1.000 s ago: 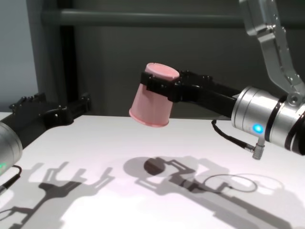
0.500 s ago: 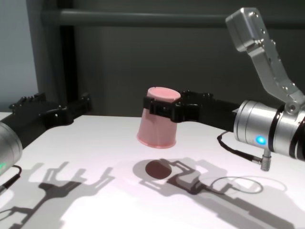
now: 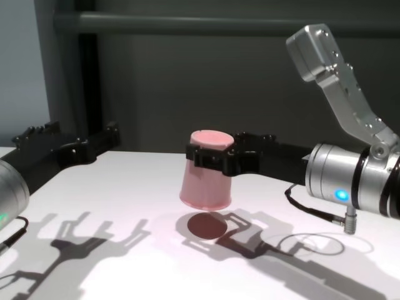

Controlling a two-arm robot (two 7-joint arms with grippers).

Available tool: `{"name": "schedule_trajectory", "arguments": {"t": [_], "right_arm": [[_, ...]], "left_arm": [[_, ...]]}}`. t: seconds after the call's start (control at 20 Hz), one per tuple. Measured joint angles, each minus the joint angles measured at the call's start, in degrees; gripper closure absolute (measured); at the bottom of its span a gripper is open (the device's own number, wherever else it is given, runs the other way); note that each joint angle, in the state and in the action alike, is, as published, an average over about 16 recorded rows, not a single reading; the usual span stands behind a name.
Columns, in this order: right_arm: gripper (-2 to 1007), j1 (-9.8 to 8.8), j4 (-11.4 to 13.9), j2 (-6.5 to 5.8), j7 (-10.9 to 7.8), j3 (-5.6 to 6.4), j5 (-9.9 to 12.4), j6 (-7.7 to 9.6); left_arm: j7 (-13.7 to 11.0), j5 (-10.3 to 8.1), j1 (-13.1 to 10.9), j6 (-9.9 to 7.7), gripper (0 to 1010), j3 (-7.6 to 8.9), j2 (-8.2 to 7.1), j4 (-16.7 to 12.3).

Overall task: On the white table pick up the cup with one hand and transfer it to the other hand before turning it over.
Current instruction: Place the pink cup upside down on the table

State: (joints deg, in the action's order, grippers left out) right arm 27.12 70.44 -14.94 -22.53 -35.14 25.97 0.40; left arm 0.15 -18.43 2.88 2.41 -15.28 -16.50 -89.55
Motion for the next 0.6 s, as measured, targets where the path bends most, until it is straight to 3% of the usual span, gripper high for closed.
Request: {"name": "schedule_trajectory", "arguments": {"t": [0.6], "right_arm": [[268,-0.53,-0.9,0.69,-0.99,0.3,-1.9,1.09]], "left_arm": [[0.0,0.0,0.0,0.0,7,0.0,0.0,0.0]]}}
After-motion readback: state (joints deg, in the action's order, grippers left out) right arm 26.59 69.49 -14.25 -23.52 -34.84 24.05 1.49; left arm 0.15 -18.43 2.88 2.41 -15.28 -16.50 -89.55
